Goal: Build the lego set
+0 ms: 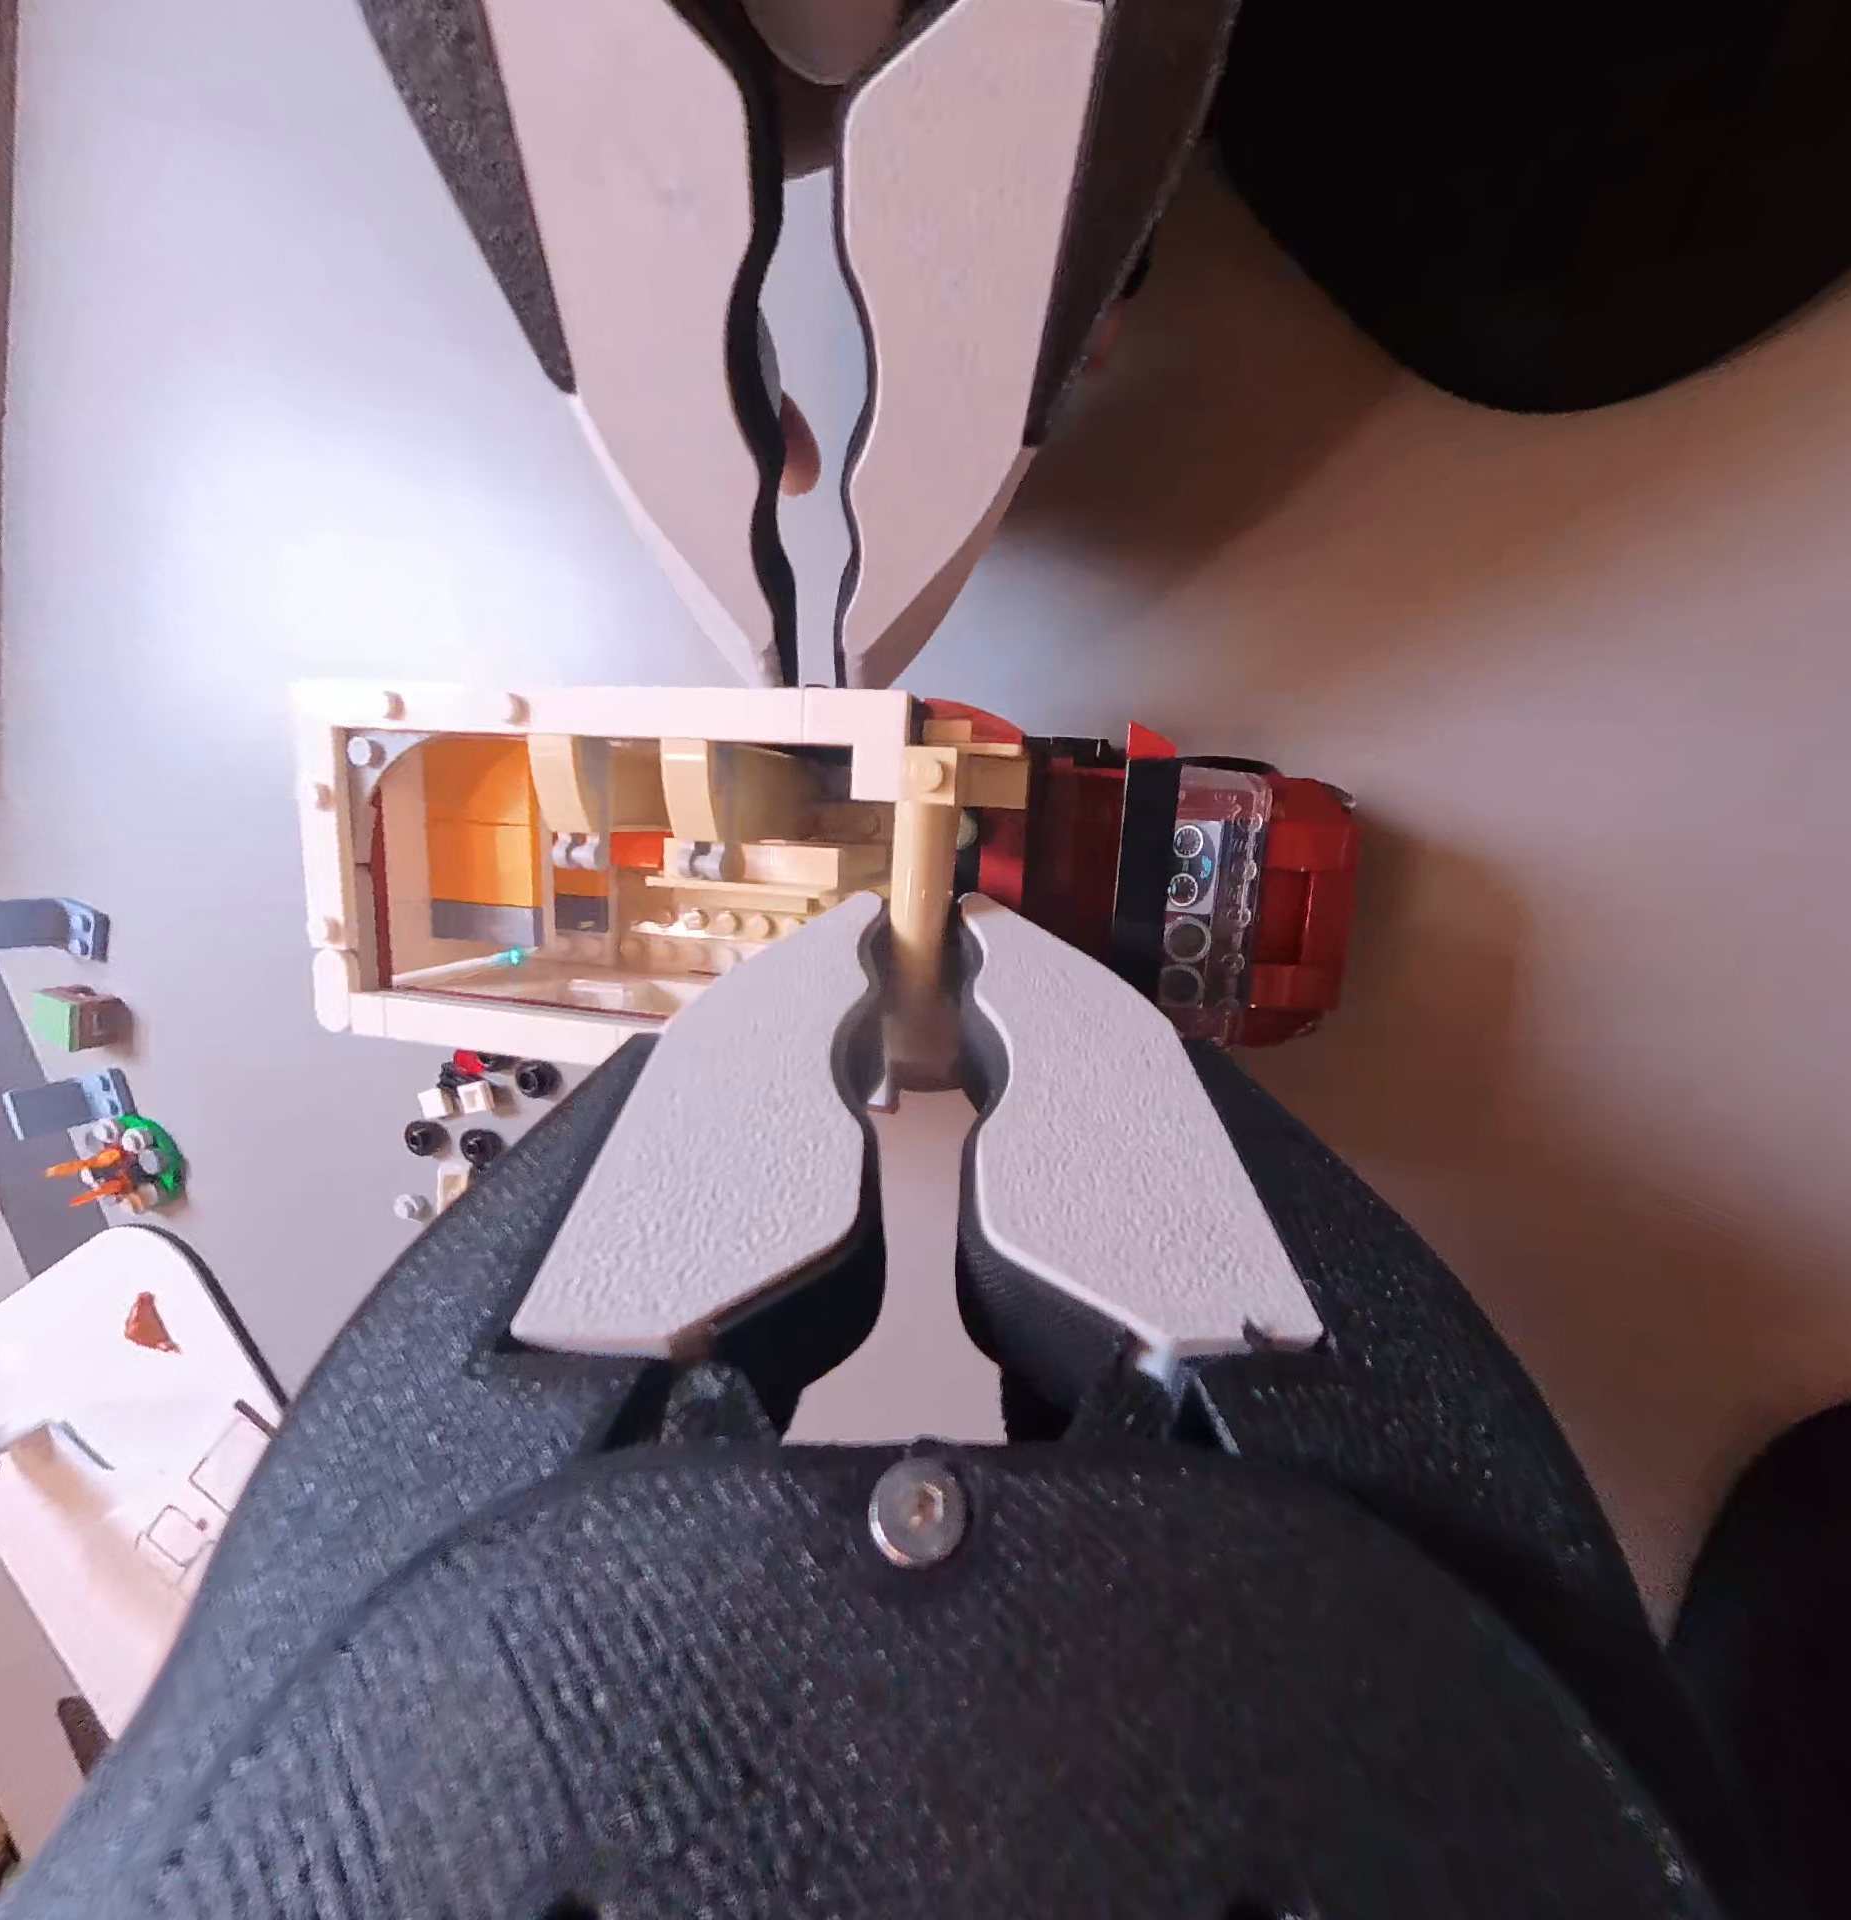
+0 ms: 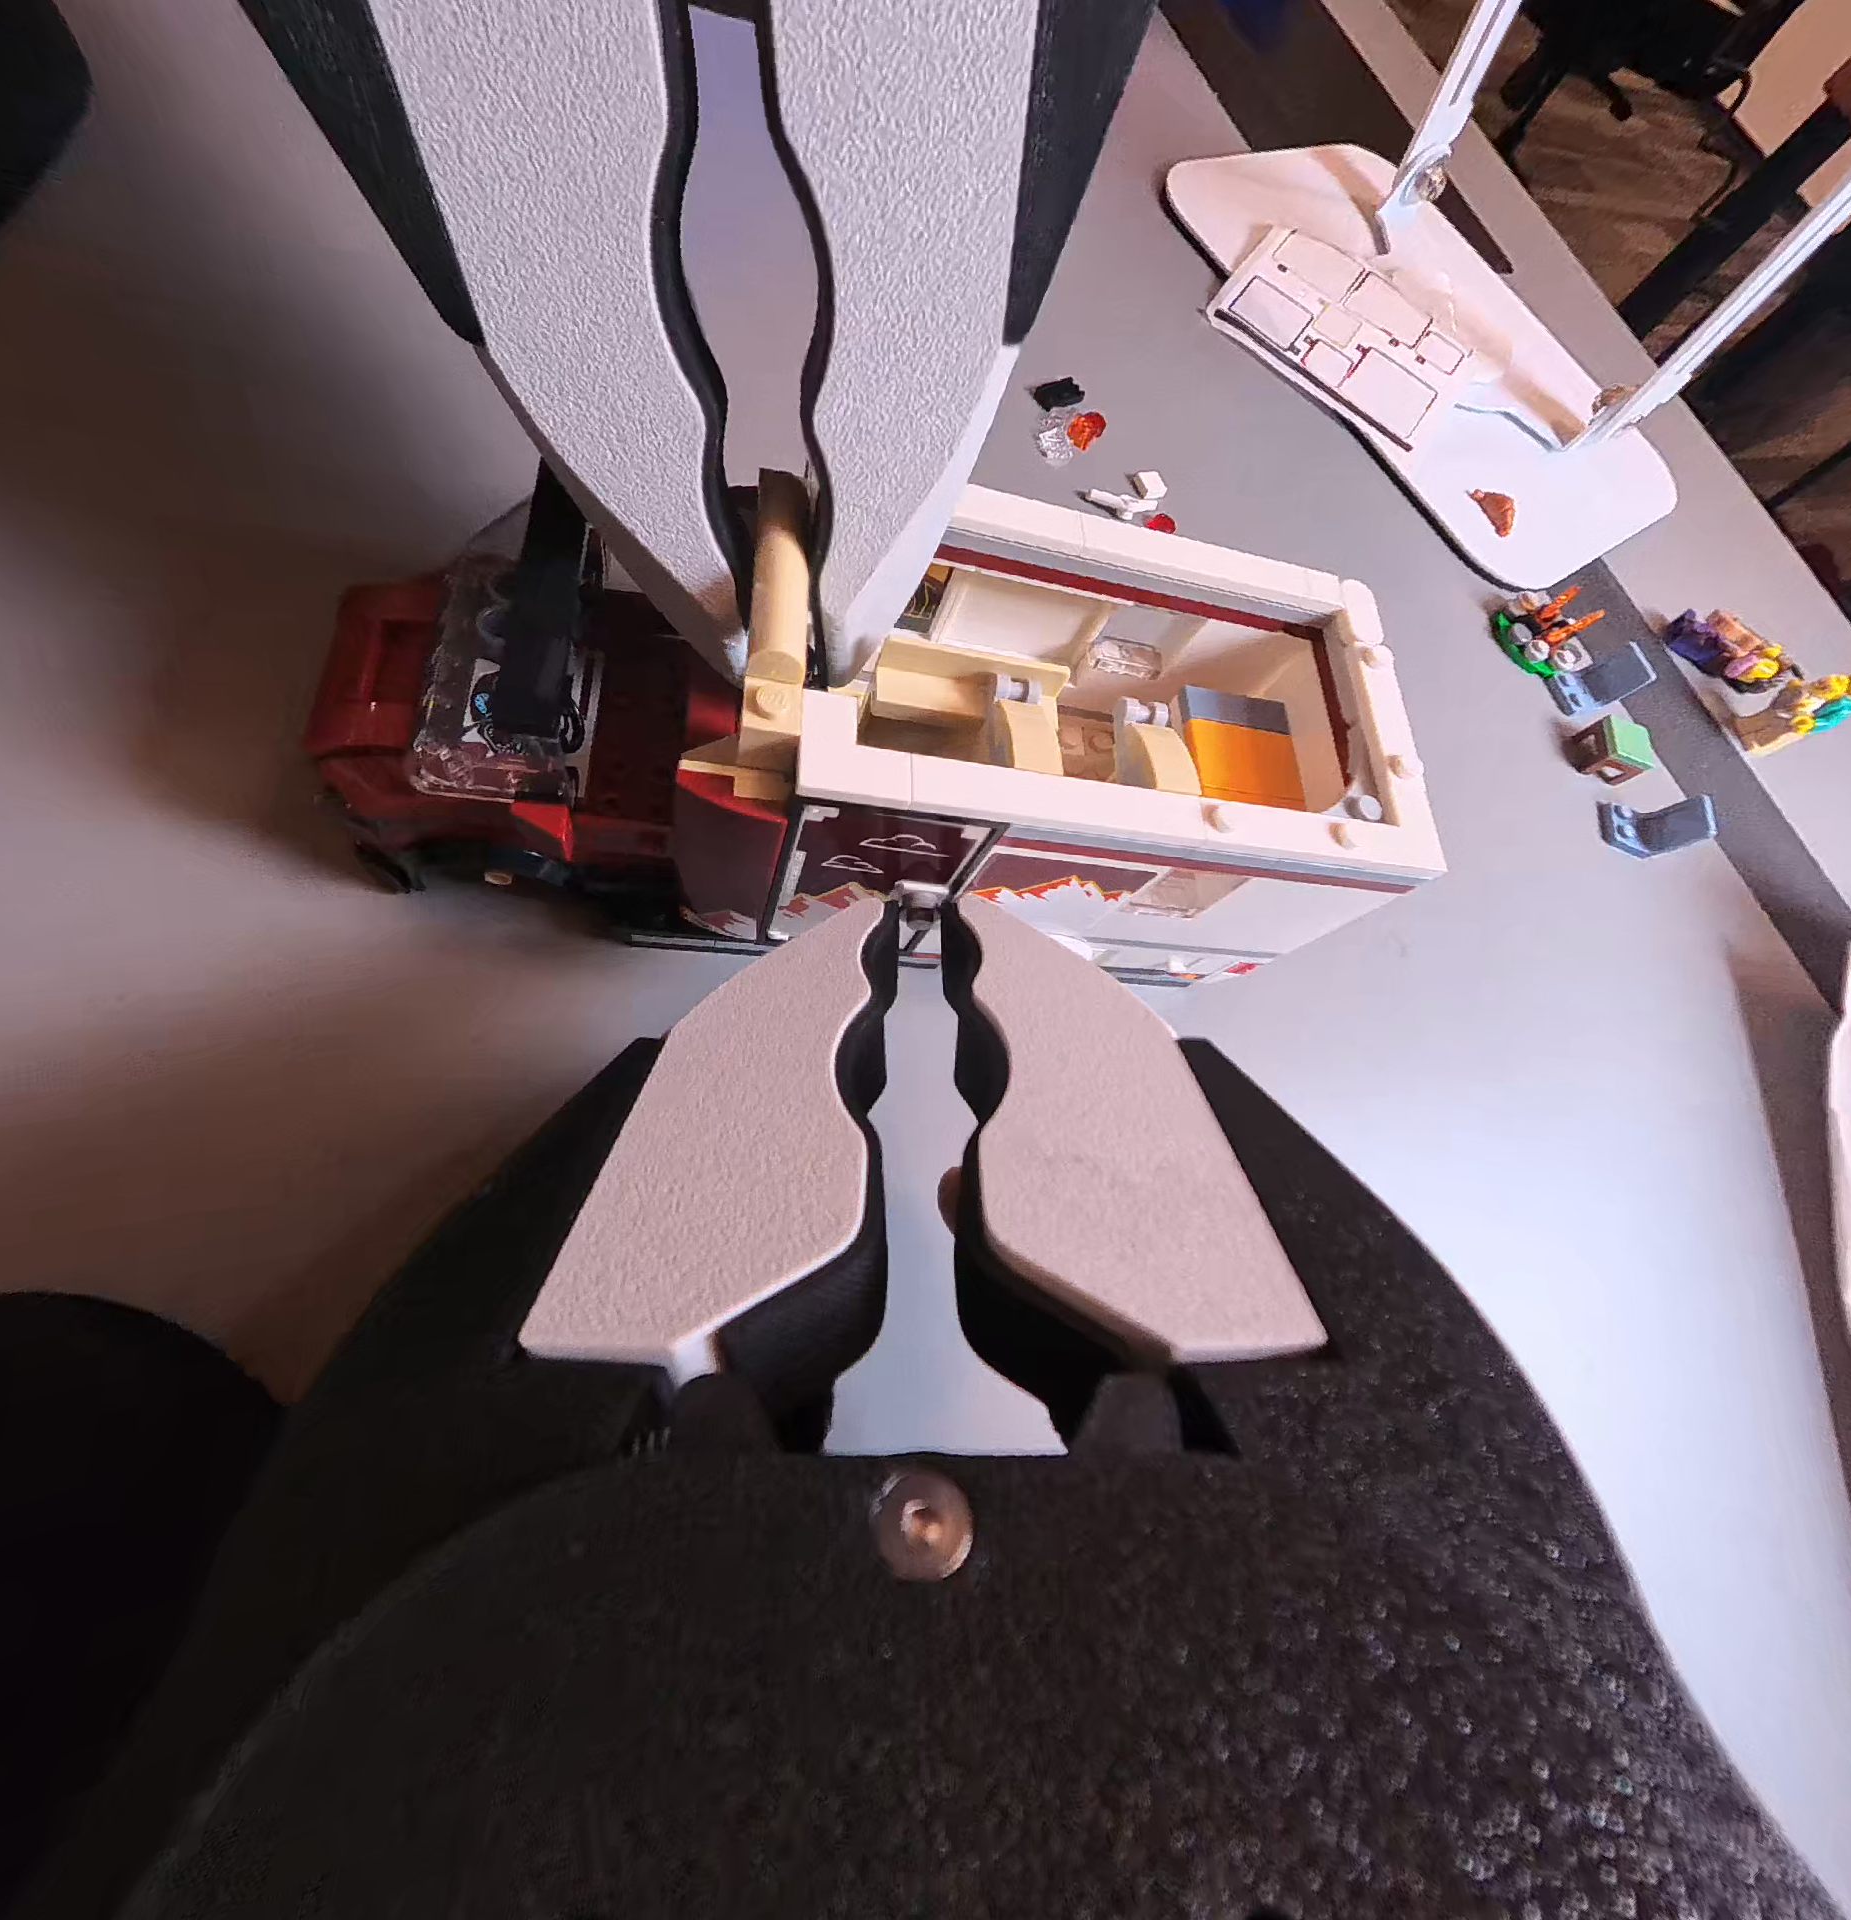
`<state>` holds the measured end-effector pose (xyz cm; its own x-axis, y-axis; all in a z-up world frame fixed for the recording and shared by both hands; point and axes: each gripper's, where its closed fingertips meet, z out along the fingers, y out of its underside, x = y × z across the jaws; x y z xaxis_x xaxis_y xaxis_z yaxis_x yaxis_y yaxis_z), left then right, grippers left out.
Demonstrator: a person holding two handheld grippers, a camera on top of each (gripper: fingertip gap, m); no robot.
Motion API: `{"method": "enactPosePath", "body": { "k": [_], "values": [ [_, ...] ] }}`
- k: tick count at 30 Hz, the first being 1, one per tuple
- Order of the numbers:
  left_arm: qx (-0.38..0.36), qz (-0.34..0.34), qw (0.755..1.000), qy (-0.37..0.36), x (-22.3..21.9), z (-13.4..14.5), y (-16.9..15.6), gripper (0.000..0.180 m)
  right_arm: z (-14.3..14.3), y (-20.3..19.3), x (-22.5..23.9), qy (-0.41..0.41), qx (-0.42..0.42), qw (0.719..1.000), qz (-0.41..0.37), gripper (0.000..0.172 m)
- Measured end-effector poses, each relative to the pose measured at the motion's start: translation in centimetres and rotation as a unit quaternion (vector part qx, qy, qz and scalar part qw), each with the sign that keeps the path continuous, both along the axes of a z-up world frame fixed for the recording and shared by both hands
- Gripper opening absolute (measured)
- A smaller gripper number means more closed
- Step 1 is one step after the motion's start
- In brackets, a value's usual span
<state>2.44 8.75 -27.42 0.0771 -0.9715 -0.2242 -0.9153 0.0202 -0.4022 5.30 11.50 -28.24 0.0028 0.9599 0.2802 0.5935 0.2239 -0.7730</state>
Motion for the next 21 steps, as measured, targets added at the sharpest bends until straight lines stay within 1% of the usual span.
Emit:
{"method": "enactPosePath", "body": {
  "k": [5, 10, 13, 16, 18, 21],
  "values": [
    [-0.007, 0.035, 0.999, -0.007, 0.0, 0.0, 0.0, 0.009, 0.0, 0.0, 0.7, 0.000, 0.005, 0.999, -0.039, 0.006],
    [-0.011, 0.056, 0.998, -0.013, 0.2, 0.0, 0.1, 0.009, 0.0, -0.7, 2.2, -0.004, -0.009, 0.996, -0.090, 0.004],
    [-0.009, 0.062, 0.998, -0.014, 0.3, 0.0, 0.1, 0.009, 0.1, -1.9, 2.7, -0.001, -0.013, 0.993, -0.115, 0.000],
    [-0.009, 0.064, 0.998, -0.016, 0.3, 0.0, 0.1, 0.009, 0.2, -3.3, 2.4, 0.008, -0.017, 0.992, -0.125, 0.000],
    [-0.008, 0.064, 0.998, -0.016, 0.3, 0.0, 0.1, 0.009, 0.2, -3.2, 2.5, 0.002, 0.019, 0.991, -0.134, 0.000],
    [-0.007, 0.066, 0.998, -0.017, 0.4, 0.0, 0.1, 0.009, 0.3, -3.3, 2.6, 0.000, 0.012, 0.990, -0.142, 0.001]
  ]
}}
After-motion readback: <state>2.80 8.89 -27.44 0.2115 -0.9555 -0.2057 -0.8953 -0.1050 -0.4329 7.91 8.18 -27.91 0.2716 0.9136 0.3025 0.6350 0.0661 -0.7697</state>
